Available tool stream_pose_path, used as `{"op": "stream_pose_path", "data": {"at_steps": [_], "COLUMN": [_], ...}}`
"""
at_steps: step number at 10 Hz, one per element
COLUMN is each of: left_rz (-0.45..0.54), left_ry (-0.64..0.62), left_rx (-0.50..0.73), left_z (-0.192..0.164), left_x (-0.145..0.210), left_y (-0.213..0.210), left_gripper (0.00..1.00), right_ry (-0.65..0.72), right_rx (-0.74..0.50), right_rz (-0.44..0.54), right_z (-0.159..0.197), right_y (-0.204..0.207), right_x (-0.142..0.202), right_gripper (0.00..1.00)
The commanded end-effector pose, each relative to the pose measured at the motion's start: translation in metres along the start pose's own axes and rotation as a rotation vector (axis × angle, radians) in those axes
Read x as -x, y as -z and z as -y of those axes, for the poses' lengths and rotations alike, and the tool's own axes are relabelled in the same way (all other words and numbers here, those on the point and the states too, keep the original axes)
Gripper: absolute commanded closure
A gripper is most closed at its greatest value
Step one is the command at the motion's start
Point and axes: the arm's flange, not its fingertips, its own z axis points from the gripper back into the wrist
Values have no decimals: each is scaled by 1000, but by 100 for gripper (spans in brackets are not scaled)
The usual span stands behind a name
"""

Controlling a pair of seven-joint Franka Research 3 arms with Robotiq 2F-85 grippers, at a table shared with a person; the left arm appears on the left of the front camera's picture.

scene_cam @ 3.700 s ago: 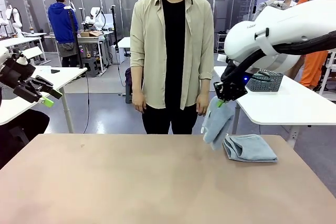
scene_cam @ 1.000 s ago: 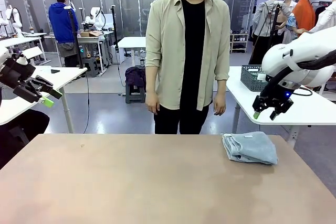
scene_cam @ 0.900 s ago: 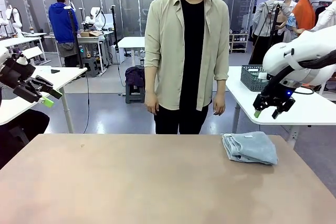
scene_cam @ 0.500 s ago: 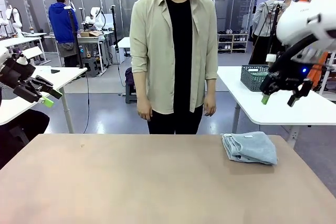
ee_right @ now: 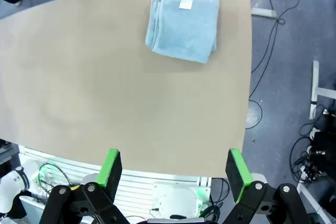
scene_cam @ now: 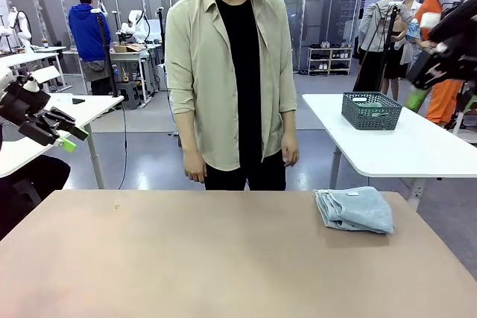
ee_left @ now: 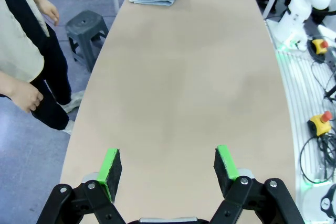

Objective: Fold the towels and place them in the basket.
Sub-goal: Stack the folded Towel with hook on the right side of the table.

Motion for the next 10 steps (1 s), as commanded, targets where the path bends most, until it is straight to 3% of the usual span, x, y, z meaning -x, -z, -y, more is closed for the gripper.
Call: {"op": "stream_pose_path", "data": {"at_steps": [1, 3, 8, 10], "left_rz": [-15, -15, -15, -15], "left_ry": [-1, -1, -1, -1], "left_rx": [-4, -4, -4, -4], "left_z": [1, 1, 1, 1], "left_x": [-2, -2, -2, -2], "left_y": [-1, -1, -1, -1], "left_gripper": [10, 10, 10, 10], "right_ry": [-25, -63, -45, -78], "right_rx": [-6, 3, -20, -38], "right_rz": [-6, -5, -88, -55], "right_z": [-11, -24, -5, -8], "right_y": [-16, -35, -17, -11], "right_x": [20, 37, 37, 40], "right_gripper": [0, 0, 0, 0]}}
